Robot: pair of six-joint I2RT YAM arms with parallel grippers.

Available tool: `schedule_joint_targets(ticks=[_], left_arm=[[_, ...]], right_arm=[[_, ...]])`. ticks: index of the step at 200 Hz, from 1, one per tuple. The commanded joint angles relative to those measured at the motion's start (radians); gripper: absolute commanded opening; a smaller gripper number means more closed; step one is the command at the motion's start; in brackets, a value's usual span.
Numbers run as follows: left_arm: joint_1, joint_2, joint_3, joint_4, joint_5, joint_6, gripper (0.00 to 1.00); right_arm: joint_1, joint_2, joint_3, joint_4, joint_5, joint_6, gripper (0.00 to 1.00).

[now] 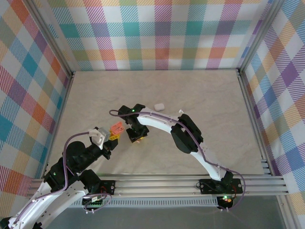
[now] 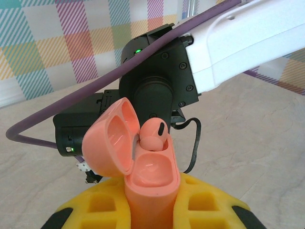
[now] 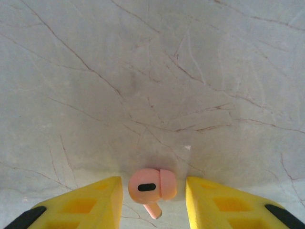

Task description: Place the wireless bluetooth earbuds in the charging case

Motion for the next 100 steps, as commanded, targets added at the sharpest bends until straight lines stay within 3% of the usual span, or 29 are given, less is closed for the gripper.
schedule_joint_targets(ticks=[1,25,100], left_arm=[[-0.009,-0.015,-0.005,0.010,0.000,-0.014,0.00],[-0.009,-0.015,-0.005,0.014,0.001,-0.015,0.00],[-0.008,0.008,-0.010,0.043,0.013,-0.015,0.00]], right_arm=[[0.010,0.055,0.033,0.013,-0.001,0.007,0.38],[0.011,0.053,0.038,0.016,0.009,0.007,0.31],[-0.006,-0.006,0.009,-0.011,0.078,-0.001,0.29]])
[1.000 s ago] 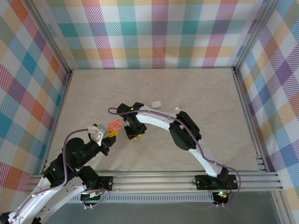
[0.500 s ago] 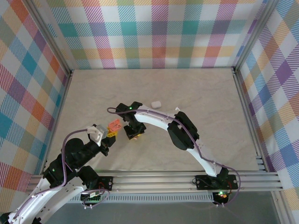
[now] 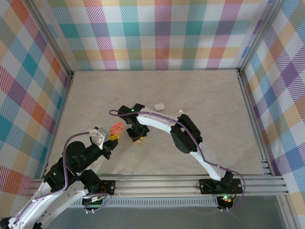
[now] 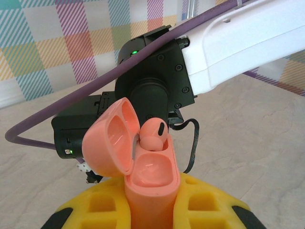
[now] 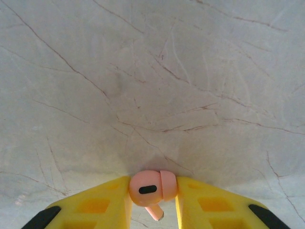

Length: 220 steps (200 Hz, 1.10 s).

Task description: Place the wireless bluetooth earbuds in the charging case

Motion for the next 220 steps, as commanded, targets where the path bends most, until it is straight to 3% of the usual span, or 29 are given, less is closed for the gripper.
schedule_joint_targets(ticks=[1,73,133,193,220], left_arm=[[-0.008,0.008,-0.010,0.039,0.013,-0.016,0.00],[-0.009,0.035,-0.024,0.092,0.044,-0.039,0.00],[-0.009,0.113,-0.037,0.156,0.085,-0.060,0.00],[-0.008,0.237,-0.097,0.397,0.145,-0.108,0.00],[-0.009,0.321,-0.113,0.513,0.172,-0.118,0.00]], right_arm=[[-0.006,-0.017,-0.010,0.016,0.047,0.000,0.29],[-0.099,-0.245,-0.297,0.163,0.092,0.034,0.29],[-0.243,-0.369,-0.555,0.258,0.031,0.090,0.31],[-0.311,-0.375,-0.653,0.259,0.033,0.121,0.32],[-0.317,-0.406,-0.676,0.264,0.022,0.118,0.39]])
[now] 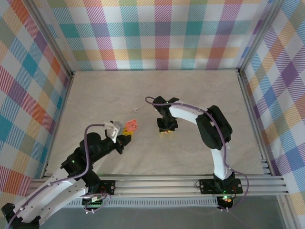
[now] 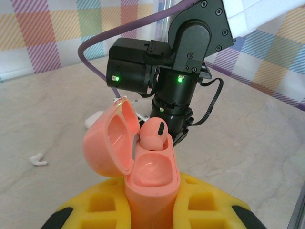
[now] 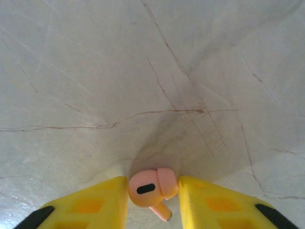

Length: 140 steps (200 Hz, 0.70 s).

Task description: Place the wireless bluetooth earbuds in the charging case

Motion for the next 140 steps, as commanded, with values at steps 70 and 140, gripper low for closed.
schedule_joint_targets(ticks=[70,140], left_arm=[[-0.008,0.157,0.016,0.223,0.063,-0.002,0.00],[-0.009,0.206,0.013,0.258,0.076,-0.016,0.00]], right_arm=[[-0.009,-0.111,0.032,-0.076,-0.039,-0.099,0.53],[-0.009,-0.016,0.128,-0.135,-0.029,-0.226,0.50]])
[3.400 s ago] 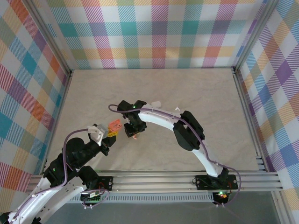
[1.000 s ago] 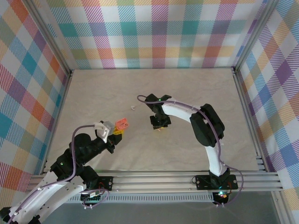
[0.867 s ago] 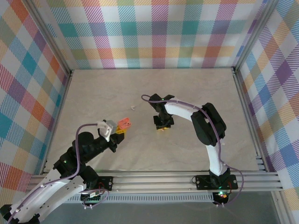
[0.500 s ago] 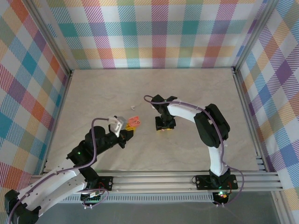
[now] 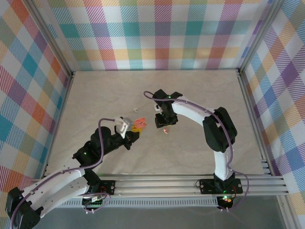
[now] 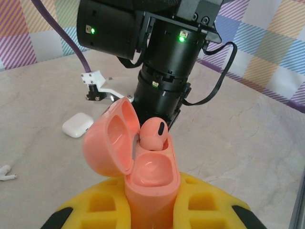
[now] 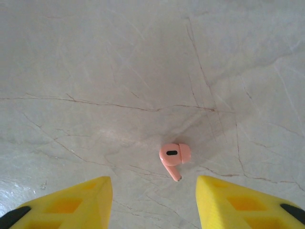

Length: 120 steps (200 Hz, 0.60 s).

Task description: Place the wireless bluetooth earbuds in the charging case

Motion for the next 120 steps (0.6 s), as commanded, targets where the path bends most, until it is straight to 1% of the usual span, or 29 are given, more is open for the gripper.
schedule_joint_targets(ticks=[1,20,37,73,99,120], left_arm=[[-0.009,0.006,0.019,0.060,0.016,-0.006,0.00],[-0.009,0.013,0.021,0.061,0.014,-0.005,0.00],[-0.009,0.020,0.023,0.058,0.015,-0.003,0.00],[-0.008,0.018,0.021,0.049,0.015,0.000,0.00],[-0.007,0.015,0.017,0.047,0.010,-0.001,0.00],[-0.009,0.015,0.017,0.047,0.009,-0.001,0.00]], right_arm=[[-0.007,0.045,0.033,-0.055,-0.001,-0.057,0.50],[-0.008,0.068,0.049,-0.064,0.002,-0.065,0.46],[-0.007,0.081,0.057,-0.074,0.016,-0.069,0.45],[-0.008,0.093,0.051,-0.082,0.047,-0.076,0.46],[-0.008,0.106,0.057,-0.083,0.030,-0.073,0.48],[-0.008,0.121,0.061,-0.079,0.017,-0.069,0.48]])
